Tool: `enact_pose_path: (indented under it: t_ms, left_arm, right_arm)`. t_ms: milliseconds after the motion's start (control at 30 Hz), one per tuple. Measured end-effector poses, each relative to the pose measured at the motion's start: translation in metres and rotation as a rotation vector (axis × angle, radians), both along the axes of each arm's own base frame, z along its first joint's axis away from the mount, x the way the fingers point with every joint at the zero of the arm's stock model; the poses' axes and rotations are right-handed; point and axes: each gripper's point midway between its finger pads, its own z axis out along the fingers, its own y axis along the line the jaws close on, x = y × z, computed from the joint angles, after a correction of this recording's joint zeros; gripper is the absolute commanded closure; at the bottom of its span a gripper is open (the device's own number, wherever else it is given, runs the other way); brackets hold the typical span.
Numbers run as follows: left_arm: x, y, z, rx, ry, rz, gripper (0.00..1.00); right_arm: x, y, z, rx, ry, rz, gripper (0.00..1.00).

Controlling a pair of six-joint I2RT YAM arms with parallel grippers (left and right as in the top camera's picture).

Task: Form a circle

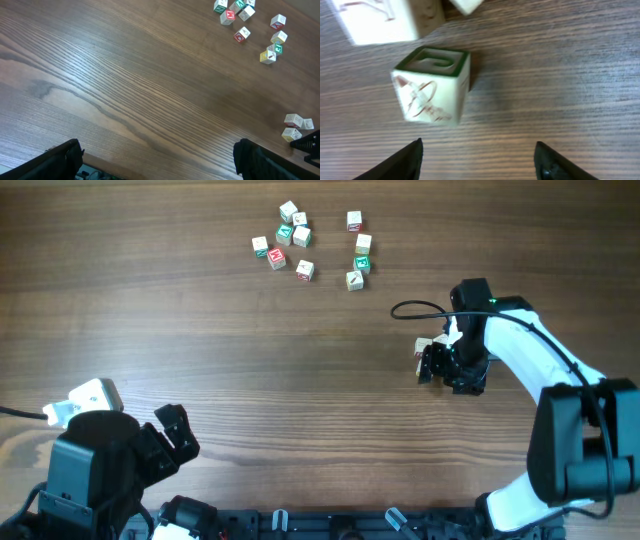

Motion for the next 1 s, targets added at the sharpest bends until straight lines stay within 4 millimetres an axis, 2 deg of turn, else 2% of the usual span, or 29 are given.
enact_pose_path:
  t_ms: [133,167,267,300,367,500,633,767,833,900,1000]
  left_arm:
    - [0.0,0.0,0.0,0.0,0.0,0.0,0.0]
    - [0.0,0.0,0.0,0.0,0.0,0.001,0.0]
    - [0.0,0.0,0.0,0.0,0.0,0.0,0.0]
    - [0.0,0.0,0.0,-0.001,-0.001,0.0,0.0]
    - [0.0,0.0,0.0,0.0,0.0,0.0,0.0]
    - [0.0,0.0,0.0,0.0,0.0,0.0,0.0]
    - [0.0,0.0,0.0,0.0,0.0,0.0,0.0]
    - [0.0,0.0,0.0,0.0,0.0,0.0,0.0]
    - [0.0,0.0,0.0,0.0,0.0,0.0,0.0]
    - [0.0,0.0,0.0,0.0,0.0,0.0,0.0]
    - [0.0,0.0,0.0,0.0,0.0,0.0,0.0]
  right_arm:
    - [0.015,0.004,0.031,0.003,-0.13,-0.107,0.24]
    - [0.019,0.002,0.032,-0.015,-0.144,-0.132,0.24]
    - [0.033,0.008,0.027,-0.052,-0.219,-0.15,0.25]
    - [0.034,0.012,0.022,-0.062,-0.232,-0.149,0.29]
    - [0.03,0.016,0.015,-0.08,-0.237,-0.152,0.37]
    - [0.021,0.009,0.002,-0.139,-0.217,-0.155,0.43]
    - [0.034,0.003,0.003,-0.175,-0.279,-0.134,0.43]
    - [0.042,0.005,0.005,-0.164,-0.315,-0.062,0.44]
    - [0.042,0.007,0.002,-0.155,-0.314,-0.038,0.49]
    - [0.039,0.01,-0.012,-0.145,-0.274,0.0,0.53]
    - [0.037,0.013,-0.018,-0.131,-0.254,0.025,0.61]
